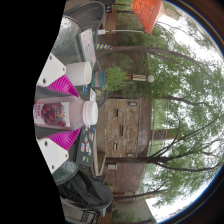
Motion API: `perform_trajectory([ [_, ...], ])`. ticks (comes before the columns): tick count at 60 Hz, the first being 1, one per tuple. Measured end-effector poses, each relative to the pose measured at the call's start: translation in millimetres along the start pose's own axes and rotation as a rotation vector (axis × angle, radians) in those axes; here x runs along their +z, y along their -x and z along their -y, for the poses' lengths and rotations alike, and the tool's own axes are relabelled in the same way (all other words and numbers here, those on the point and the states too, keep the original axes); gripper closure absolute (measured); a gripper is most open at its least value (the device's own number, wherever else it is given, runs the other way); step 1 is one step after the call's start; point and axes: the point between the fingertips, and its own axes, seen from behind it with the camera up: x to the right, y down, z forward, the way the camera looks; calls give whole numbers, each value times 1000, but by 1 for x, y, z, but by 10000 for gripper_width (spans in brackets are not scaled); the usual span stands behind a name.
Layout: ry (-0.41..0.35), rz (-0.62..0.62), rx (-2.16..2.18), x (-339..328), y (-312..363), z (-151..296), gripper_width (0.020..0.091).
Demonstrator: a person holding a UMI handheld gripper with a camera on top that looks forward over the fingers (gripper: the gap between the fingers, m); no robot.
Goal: Pour water
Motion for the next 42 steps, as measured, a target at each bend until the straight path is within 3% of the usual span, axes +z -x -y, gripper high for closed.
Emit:
perform_trajectory([
  [8, 43, -28, -16, 5, -5, 3, 673],
  [18, 3, -68, -395, 45, -6, 57, 694],
  [28, -57, -77, -1123, 100, 36, 98, 694],
  [37, -144, 24, -1868, 134, 79, 98, 696],
  [42, -194, -12, -2156, 132, 95, 84, 698],
])
